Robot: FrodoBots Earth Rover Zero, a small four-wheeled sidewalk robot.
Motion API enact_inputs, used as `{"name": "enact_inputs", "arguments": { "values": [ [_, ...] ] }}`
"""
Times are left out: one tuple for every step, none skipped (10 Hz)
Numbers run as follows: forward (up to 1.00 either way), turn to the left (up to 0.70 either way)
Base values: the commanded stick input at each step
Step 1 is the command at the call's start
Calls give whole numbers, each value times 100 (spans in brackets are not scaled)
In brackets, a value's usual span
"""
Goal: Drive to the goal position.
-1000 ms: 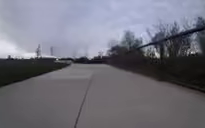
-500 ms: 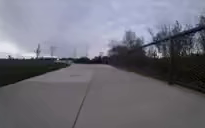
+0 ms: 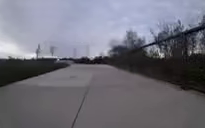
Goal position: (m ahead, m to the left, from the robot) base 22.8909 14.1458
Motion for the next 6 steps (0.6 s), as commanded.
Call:
{"name": "enact_inputs", "arguments": {
  "values": [
    [100,-15],
    [100,-9],
    [100,-4],
    [100,-4],
    [100,-4],
    [100,-4]
  ]
}}
